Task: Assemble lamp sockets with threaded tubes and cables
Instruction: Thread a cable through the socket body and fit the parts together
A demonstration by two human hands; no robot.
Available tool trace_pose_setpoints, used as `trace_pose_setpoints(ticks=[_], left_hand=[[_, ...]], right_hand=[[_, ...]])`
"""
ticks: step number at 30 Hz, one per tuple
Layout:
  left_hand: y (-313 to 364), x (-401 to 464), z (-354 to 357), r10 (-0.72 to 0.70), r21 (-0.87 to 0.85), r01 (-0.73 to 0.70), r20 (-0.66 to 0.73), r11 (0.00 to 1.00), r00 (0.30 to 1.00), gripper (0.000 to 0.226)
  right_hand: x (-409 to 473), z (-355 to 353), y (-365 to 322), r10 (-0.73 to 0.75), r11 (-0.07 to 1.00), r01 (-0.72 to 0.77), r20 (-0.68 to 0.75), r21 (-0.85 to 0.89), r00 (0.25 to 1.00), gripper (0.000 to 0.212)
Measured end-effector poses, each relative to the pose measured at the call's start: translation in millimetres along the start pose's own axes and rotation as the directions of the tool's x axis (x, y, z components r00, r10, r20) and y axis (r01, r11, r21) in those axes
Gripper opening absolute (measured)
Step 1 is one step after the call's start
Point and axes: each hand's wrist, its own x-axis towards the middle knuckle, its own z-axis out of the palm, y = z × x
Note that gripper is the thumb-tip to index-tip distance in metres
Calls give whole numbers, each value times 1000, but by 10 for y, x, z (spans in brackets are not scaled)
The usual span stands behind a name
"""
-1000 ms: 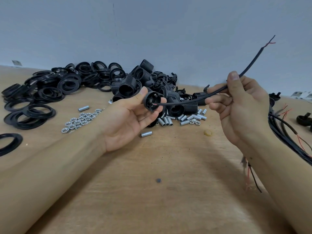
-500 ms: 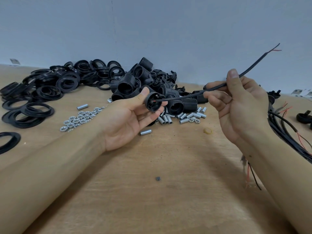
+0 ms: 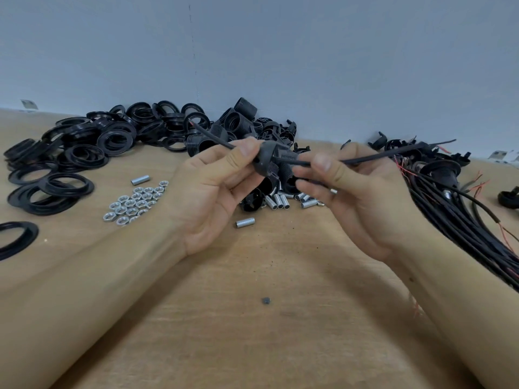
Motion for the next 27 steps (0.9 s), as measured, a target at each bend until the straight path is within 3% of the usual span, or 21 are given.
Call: trace_pose_setpoints(ticks=[3,6,10,12,14,15,19,22,27], left_hand=[[-17,-33,36,98,127,-98,10,987,995,10],[-33,-65,36,200,230,-219,104,948,974,13],[-77,-71,47,296,319,-312,97,895,950,15],[-92,-75,57,380,445,-397,130,803,916,17],[-109,-101,78,422,556,-471,224,685,879,18],[-113,-117,84,426,576,-486,248,657,870,18],[-106,-151,63,409,647,-515,323,562,853,23],[-126,-171,68,400,660,-606,459,443,793,24],[-139,-199,79,356,632,-689,590,356,725,29]], right_hand=[[-16,29,41,85,996,-85,10,28,996,11],[-33,54,55,166,978,-172,63,114,984,2],[-44,85,39,237,934,-282,209,220,949,25],[-34,98,37,234,917,-289,216,275,948,43],[-19,109,24,231,921,-267,155,284,961,58],[-5,103,13,224,925,-250,122,286,967,54],[58,-20,-74,262,897,-222,-57,382,963,9],[77,-87,-105,294,882,-204,-156,425,943,18],[139,-99,-109,319,839,-137,-274,526,907,27]])
